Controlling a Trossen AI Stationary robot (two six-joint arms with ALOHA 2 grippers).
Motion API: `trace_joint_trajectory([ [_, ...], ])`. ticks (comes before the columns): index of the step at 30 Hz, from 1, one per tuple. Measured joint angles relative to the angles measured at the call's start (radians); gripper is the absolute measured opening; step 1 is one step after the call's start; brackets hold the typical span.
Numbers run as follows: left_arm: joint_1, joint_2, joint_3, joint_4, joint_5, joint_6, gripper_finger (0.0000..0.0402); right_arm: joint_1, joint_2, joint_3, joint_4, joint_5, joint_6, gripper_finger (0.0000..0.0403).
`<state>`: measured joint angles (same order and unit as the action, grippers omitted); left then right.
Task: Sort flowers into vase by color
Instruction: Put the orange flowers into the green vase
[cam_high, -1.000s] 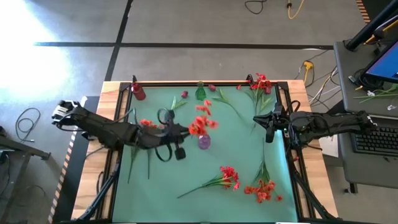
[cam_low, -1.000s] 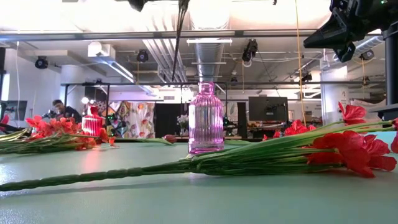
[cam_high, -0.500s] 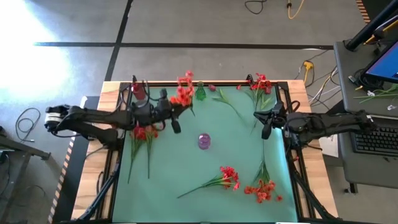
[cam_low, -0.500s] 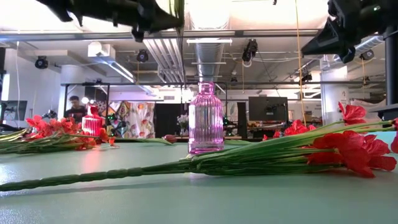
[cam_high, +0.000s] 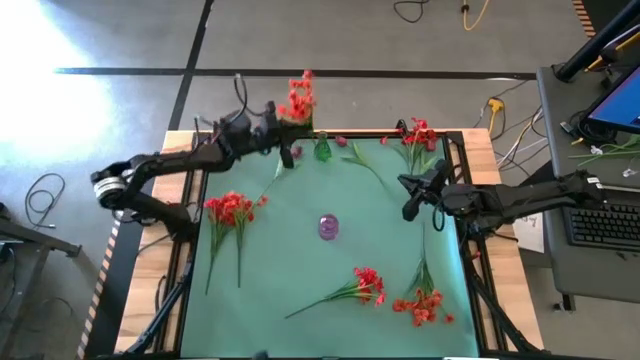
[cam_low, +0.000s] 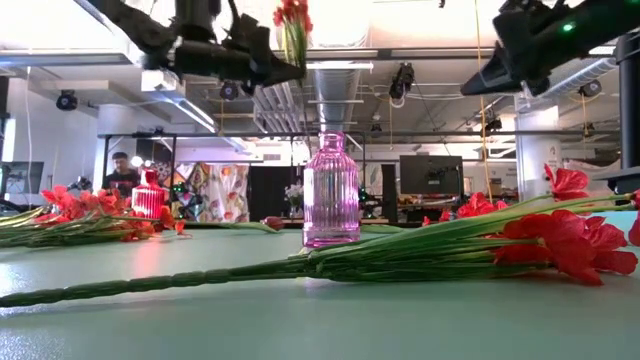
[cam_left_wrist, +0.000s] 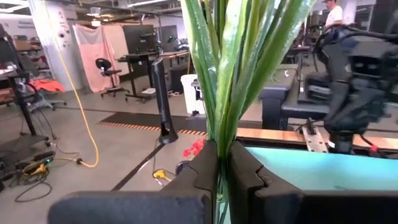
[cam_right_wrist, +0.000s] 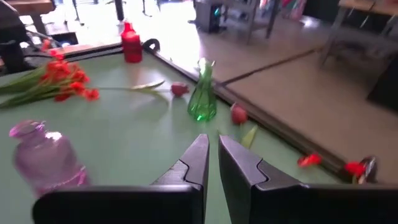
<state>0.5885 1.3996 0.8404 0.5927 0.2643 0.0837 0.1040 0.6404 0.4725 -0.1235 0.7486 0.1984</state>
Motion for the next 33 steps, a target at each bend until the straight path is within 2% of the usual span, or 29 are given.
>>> trace_joint_trajectory([
  [6,0.064,0.146,0.174,-0.021,0.157,-0.046,0.0,0.0,0.051,0.017,0.11,0.015,-0.132,0.0029],
  [12,0.1,0.218,0.291,-0.156,0.168,-0.044,0.0,0.0,0.07,0.046,0.106,0.015,-0.133,0.0029],
  [33,0.169,0.236,0.302,-0.179,0.165,-0.035,0.0,0.0,0.07,0.047,0.105,0.039,-0.14,0.0029],
])
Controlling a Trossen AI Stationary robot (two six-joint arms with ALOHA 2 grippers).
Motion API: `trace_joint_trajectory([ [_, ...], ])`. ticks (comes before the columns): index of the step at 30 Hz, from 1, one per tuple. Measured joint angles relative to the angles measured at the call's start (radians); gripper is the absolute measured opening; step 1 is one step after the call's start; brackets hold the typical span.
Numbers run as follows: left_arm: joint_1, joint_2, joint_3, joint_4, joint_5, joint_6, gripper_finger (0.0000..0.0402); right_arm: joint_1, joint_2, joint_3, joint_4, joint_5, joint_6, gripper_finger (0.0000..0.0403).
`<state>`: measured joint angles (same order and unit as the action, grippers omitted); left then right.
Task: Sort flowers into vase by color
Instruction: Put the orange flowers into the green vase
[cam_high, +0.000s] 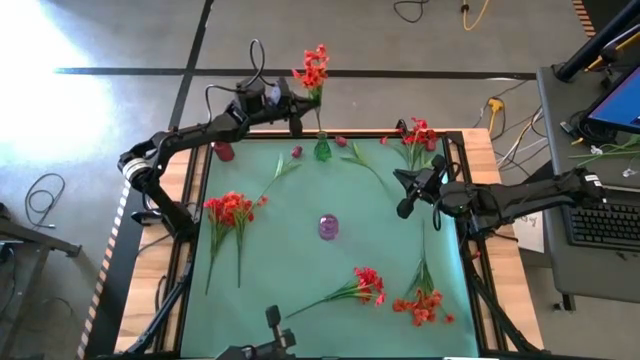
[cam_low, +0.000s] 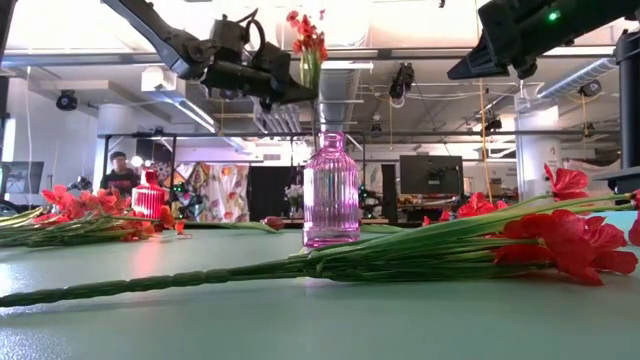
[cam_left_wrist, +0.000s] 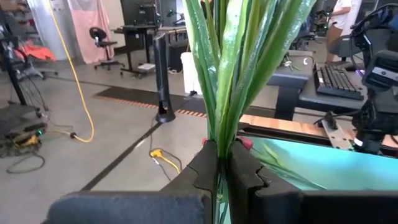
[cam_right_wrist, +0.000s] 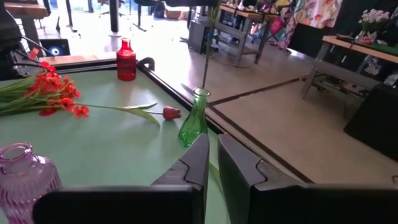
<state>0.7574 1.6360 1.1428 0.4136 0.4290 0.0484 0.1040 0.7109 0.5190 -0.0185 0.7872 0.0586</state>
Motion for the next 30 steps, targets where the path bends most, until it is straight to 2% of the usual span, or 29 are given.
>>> trace_joint_trajectory([
  [10,-0.001,0.003,0.0,-0.021,0.0,-0.046,0.0,0.0,0.0,0.0,0.0,0.0,0.01,0.0029],
  [20,-0.004,0.055,-0.001,-0.021,0.0,-0.092,0.0003,0.0,0.0,-0.001,-0.002,0.0,0.01,0.0029],
  [24,-0.004,0.059,-0.001,-0.025,0.0,-0.087,0.0022,0.0,0.0,-0.001,-0.005,0.0,0.01,0.0029],
  [30,-0.004,0.056,0.001,-0.053,0.007,-0.083,0.0073,0.0,0.0,-0.001,-0.007,0.0,0.009,0.0029],
])
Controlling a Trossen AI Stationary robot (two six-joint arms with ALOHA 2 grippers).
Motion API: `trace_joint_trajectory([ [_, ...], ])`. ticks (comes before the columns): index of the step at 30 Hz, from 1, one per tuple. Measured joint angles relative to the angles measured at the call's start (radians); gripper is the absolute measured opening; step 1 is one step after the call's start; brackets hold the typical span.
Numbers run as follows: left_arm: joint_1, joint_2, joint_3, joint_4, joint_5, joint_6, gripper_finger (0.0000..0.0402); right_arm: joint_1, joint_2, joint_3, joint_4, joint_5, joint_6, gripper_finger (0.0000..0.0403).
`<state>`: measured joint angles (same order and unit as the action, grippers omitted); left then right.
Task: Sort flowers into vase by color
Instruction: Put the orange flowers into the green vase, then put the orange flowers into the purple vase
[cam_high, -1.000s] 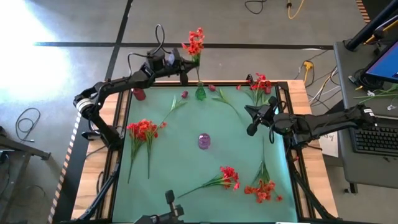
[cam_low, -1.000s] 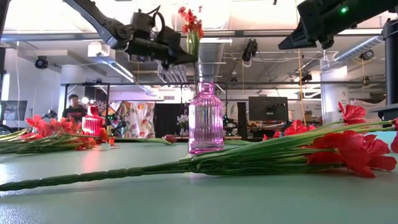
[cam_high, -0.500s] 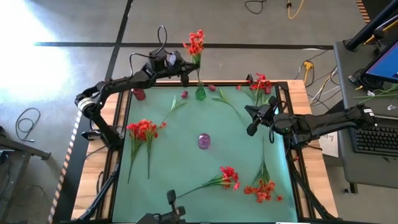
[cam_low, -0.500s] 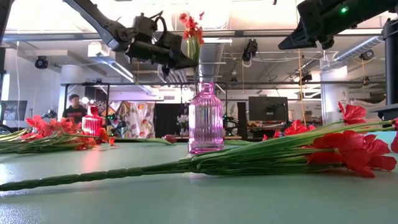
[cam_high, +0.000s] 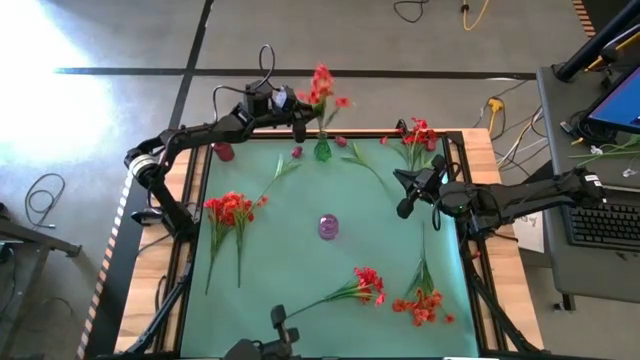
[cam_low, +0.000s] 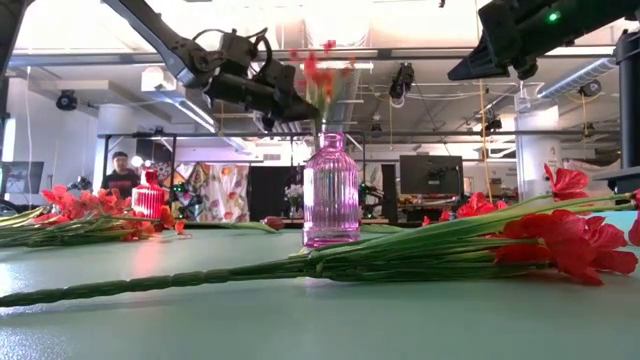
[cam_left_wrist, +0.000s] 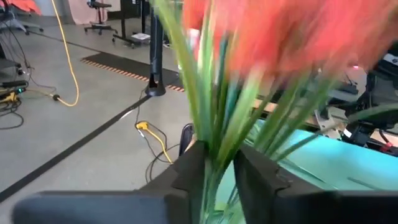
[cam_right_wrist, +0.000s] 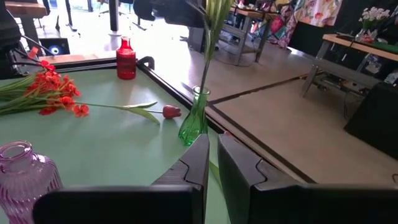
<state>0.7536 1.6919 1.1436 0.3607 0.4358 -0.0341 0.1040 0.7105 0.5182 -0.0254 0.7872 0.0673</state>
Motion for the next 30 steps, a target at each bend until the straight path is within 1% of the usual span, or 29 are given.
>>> trace_joint_trajectory([
  [6,0.0,-0.006,0.0,-0.082,0.001,0.003,0.0125,0.0,0.0,0.0,-0.002,0.0,0.0,0.0029],
  [13,0.001,-0.037,0.0,-0.281,0.001,0.054,0.0163,0.0,0.0,0.0,-0.002,0.0,-0.016,0.0029],
  [21,0.003,-0.062,0.0,-0.389,0.0,0.056,0.0177,0.0,0.0,0.0,-0.002,0.0,-0.016,0.0029],
  [30,0.01,-0.128,0.0,-0.555,-0.061,0.066,0.0177,0.0,0.0,0.0,0.0,0.0,-0.016,0.0029],
])
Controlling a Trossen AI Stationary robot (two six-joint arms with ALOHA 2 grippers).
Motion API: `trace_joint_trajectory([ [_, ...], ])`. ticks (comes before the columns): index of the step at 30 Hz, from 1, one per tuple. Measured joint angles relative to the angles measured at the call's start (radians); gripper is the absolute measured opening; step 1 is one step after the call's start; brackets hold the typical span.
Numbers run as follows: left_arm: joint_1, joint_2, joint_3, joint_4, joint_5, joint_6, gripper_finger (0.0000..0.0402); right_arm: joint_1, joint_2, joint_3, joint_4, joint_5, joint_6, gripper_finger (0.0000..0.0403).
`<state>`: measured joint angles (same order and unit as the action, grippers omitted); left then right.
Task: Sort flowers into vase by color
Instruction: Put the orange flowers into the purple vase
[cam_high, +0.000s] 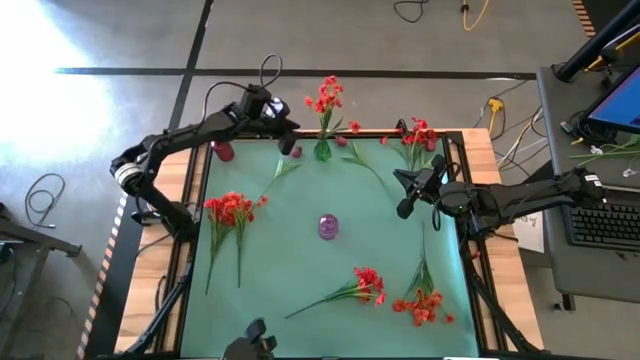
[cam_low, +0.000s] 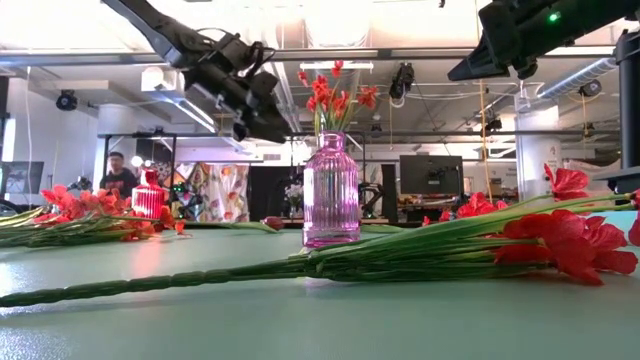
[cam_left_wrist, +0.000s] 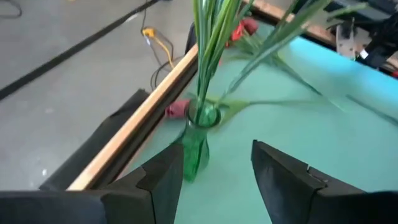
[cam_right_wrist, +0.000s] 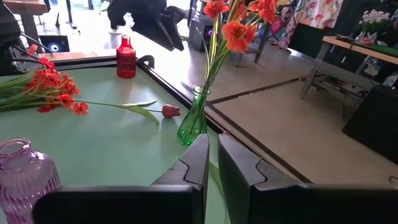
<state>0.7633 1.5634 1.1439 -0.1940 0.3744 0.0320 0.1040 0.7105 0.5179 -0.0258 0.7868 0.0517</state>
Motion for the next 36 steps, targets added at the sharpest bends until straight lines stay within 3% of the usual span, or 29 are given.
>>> trace_joint_trajectory([
  [18,-0.068,-0.055,0.0,-0.472,-0.007,-0.108,0.0177,0.0,0.0,0.0,0.0,0.0,0.0,0.0029],
  [24,-0.153,-0.075,0.0,-0.701,-0.201,-0.193,0.0177,0.0,0.0,0.0,0.001,-0.001,0.0,0.0029],
  [28,-0.228,-0.091,0.0,-0.768,-0.325,-0.248,0.0177,0.0,0.0,0.0,0.001,-0.004,0.029,0.0029],
  [36,-0.352,-0.128,0.0,-0.802,-0.336,-0.325,0.0177,0.0,0.0,0.0,0.0,-0.012,0.066,0.0029],
])
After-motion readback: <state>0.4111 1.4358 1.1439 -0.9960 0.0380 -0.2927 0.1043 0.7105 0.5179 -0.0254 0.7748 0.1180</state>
